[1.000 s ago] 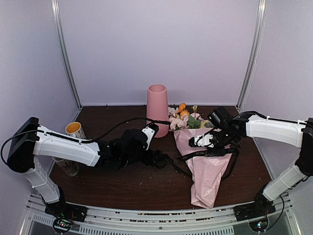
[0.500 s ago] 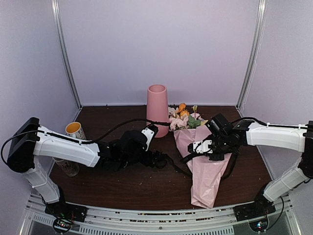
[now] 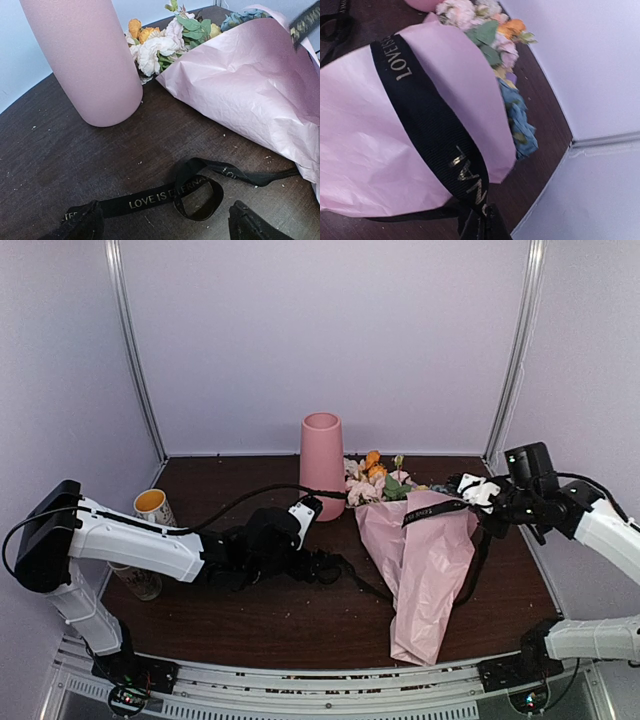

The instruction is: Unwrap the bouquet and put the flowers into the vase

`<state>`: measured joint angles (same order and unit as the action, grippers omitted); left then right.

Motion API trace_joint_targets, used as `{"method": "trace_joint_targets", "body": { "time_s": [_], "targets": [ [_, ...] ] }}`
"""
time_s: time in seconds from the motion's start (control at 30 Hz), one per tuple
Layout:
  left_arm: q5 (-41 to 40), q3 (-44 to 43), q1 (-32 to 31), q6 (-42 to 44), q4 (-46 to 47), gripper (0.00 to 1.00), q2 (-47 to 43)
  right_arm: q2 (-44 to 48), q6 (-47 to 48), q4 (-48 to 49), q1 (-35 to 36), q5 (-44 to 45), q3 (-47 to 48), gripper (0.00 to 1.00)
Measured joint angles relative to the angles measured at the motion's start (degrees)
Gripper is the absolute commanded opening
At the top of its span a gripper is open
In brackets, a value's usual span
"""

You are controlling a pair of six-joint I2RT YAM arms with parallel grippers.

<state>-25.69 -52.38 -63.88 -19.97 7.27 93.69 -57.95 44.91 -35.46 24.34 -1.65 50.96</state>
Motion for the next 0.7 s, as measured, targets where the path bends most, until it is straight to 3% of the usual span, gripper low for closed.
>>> {"method": "trace_joint_targets", "body": {
  "time_s": [0.17, 0.4, 0.43, 0.47, 0.6, 0.7],
  "targets": [
    [0.8, 0.0, 0.0, 0.1, 0.5, 0.89, 0.6, 9.4, -1.6, 0.1, -18.2, -3.5, -6.1, 0.00],
    [5.7, -3.0, 0.0, 2.4, 0.3, 0.88, 4.6, 15.8, -4.4, 1.0, -35.9, -3.2, -17.8, 0.00],
    [6.6, -3.5, 0.0, 2.8, 0.2, 0.88, 5.1, 15.6, -4.9, 1.0, -38.1, -2.7, -19.0, 0.05],
    [8.0, -4.4, 0.0, 3.3, 0.0, 0.88, 5.7, 15.2, -5.5, 0.9, -39.6, -2.3, -19.6, 0.23],
    [11.9, -9.6, 0.0, 5.4, -1.0, 0.86, 8.6, 12.2, -8.6, -1.8, -44.9, -1.1, -18.2, 0.64],
    [14.2, -13.1, 0.0, 6.5, -1.5, 0.82, 10.7, 12.8, -9.9, -5.3, -46.1, -3.4, -14.9, 0.74]
  ]
}}
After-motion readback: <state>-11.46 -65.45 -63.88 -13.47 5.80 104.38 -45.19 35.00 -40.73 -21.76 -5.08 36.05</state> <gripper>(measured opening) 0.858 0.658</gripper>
